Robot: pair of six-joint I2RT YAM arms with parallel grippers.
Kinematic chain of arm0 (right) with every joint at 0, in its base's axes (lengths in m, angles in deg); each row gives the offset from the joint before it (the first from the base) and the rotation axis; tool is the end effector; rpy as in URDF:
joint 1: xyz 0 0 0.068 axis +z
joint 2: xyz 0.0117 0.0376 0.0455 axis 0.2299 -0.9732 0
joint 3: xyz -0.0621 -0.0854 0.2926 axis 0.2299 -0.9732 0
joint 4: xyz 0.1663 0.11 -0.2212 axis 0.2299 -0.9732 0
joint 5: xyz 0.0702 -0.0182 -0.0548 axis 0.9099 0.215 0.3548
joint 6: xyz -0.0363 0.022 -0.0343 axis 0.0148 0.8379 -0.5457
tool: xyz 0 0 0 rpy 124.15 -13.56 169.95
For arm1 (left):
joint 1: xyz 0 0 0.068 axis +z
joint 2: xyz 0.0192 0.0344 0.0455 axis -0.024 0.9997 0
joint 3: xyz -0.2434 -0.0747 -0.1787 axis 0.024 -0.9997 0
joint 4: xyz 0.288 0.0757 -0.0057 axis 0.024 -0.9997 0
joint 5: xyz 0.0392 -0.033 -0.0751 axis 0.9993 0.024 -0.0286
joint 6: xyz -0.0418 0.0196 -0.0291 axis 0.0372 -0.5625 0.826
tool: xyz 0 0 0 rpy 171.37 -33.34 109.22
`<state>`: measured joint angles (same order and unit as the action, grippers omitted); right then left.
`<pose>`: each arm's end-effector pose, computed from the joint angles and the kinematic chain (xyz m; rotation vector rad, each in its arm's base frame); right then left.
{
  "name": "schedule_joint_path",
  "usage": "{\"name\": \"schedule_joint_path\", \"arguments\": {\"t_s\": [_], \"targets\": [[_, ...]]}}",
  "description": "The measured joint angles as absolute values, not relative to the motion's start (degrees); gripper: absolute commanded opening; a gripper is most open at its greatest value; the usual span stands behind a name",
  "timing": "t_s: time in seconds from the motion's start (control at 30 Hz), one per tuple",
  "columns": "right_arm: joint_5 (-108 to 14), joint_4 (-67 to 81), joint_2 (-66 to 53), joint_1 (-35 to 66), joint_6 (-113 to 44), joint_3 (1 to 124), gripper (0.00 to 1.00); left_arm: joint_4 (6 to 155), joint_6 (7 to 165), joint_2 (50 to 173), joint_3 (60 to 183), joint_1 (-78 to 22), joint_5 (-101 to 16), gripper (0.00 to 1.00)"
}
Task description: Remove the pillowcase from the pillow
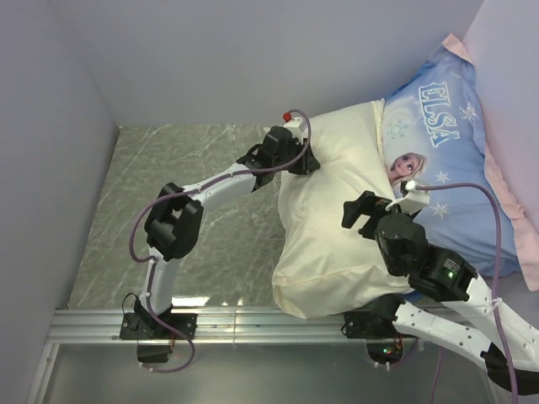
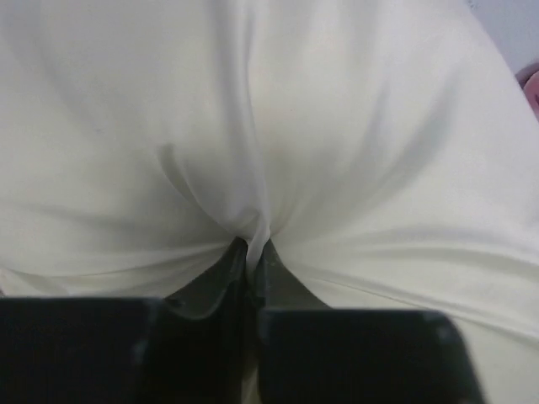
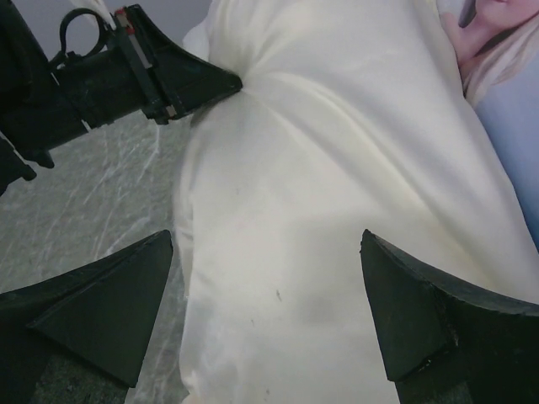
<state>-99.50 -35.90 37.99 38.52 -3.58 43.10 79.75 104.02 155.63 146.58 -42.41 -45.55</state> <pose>0.0918 0.0748 0.4048 0.2629 1.8534 0.2917 0.4157 -0.3714 0.2870 0.3415 2.0381 -0.9877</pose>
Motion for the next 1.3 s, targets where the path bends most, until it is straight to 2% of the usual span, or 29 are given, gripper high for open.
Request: {"name": "schedule_joint_path", "arguments": {"t_s": [0.2, 0.4, 0.57, 0.7, 0.9, 1.0, 1.17, 1.3], "targets": [[-98.7, -35.2, 37.4, 38.5, -3.4, 41.8, 1.00, 79.2, 106.7, 154.0, 145.8, -42.6, -39.1, 0.00], [-92.8, -31.3, 32.9, 38.0, -2.1, 37.3, 0.99, 74.5, 112.1, 141.7, 136.2, -43.0, -23.6, 0.00], [-85.8, -24.8, 23.6, 36.2, -1.3, 33.5, 0.98, 69.6, 114.7, 127.9, 125.4, -42.0, -12.8, 0.00], [-77.1, -15.7, 10.0, 30.4, -1.7, 35.0, 0.94, 66.2, 115.9, 120.0, 120.7, -40.0, -7.7, 0.00], [-71.5, -11.2, -5.7, 27.9, -4.4, 47.1, 0.94, 65.3, 116.9, 116.7, 115.5, -33.3, -5.6, 0.00], [-70.2, -11.2, -7.3, 27.6, -5.8, 50.6, 0.94, 66.0, 118.0, 116.0, 112.7, -30.8, -6.0, 0.00], [-68.1, -13.2, -10.3, 26.7, -8.3, 59.5, 0.93, 69.2, 122.2, 112.8, 107.7, -24.2, -13.3, 0.00], [-68.9, -12.7, -8.0, 27.1, -8.5, 59.9, 0.92, 71.0, 124.1, 114.3, 107.6, -20.0, -16.9, 0.00]]}}
